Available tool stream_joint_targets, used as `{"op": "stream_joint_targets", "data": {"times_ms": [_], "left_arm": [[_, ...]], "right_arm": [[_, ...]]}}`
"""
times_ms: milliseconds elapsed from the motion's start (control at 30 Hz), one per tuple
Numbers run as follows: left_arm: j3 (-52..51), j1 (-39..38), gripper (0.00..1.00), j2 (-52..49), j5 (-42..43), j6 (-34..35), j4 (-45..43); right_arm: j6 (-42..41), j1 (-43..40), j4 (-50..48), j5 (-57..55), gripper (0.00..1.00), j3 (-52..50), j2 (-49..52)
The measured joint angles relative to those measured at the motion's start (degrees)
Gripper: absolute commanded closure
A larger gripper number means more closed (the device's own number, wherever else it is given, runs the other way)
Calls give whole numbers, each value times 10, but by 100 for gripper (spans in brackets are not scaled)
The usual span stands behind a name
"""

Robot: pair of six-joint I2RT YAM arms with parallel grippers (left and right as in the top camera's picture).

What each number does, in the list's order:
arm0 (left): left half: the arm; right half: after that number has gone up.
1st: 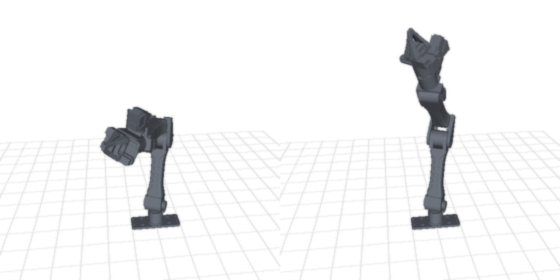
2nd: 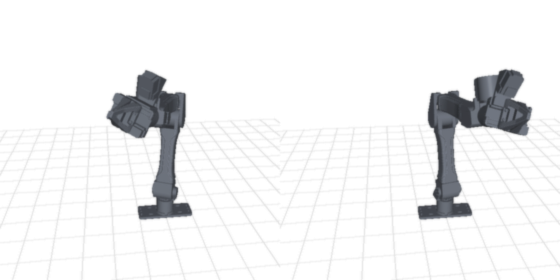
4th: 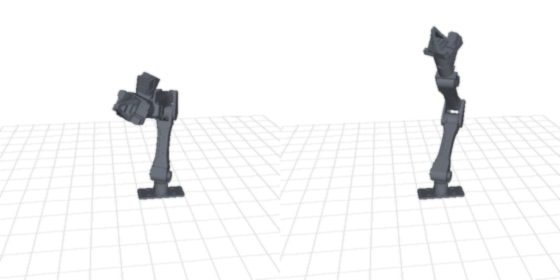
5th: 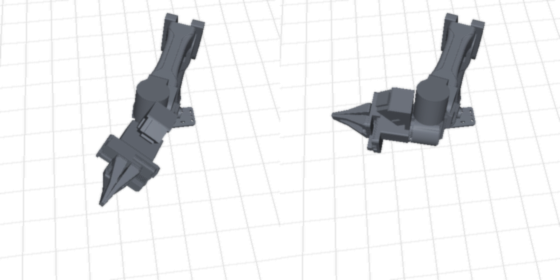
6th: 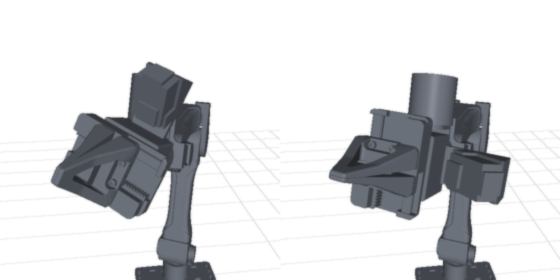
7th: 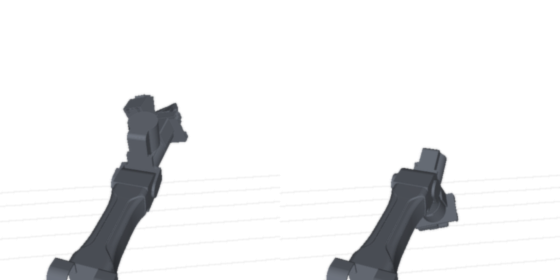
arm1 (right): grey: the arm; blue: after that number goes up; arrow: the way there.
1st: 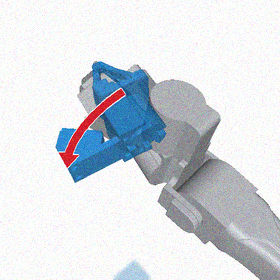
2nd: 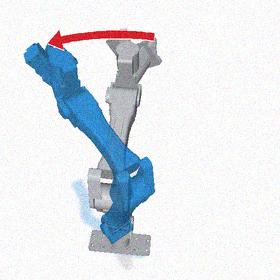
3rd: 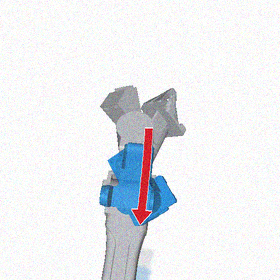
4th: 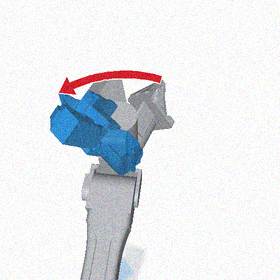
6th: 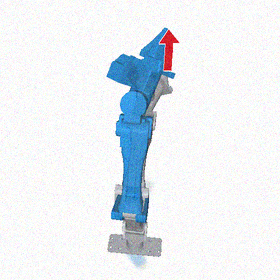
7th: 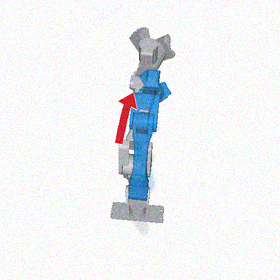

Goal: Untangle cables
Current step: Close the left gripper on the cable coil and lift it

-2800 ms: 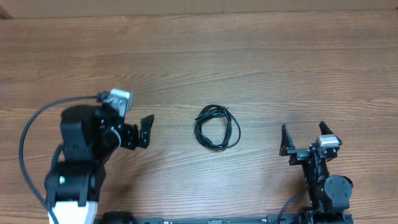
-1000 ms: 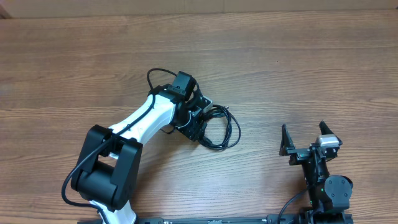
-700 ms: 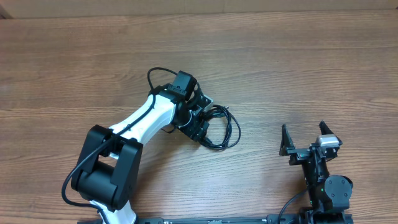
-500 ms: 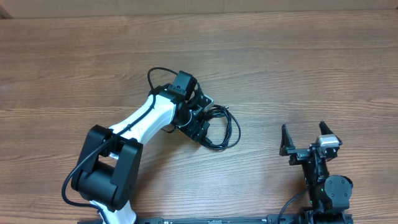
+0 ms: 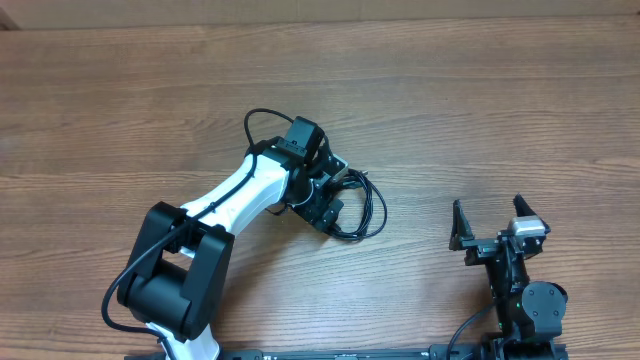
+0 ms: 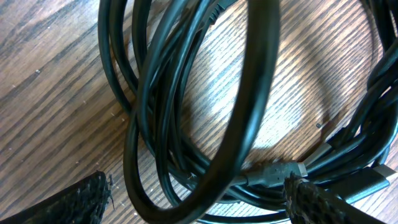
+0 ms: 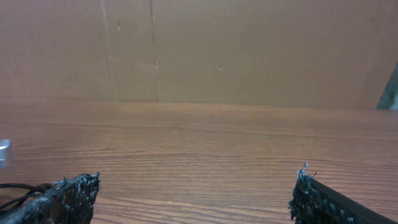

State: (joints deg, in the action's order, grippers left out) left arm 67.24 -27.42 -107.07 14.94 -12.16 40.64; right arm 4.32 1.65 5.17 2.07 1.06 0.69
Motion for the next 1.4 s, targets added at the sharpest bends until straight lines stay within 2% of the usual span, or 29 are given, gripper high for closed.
{"op": "stream_joint_targets", "data": {"times_ms": [133, 300, 1400], "left_arm": [[0, 0, 2, 0, 0, 0, -2], [0, 0, 0, 0, -2, 1, -2], [21, -3, 0, -34, 1, 2, -6]], "right_arm": [[0, 0, 0, 0, 0, 0, 0], [0, 0, 0, 0, 0, 0, 0], [0, 0, 0, 0, 0, 0, 0]]}}
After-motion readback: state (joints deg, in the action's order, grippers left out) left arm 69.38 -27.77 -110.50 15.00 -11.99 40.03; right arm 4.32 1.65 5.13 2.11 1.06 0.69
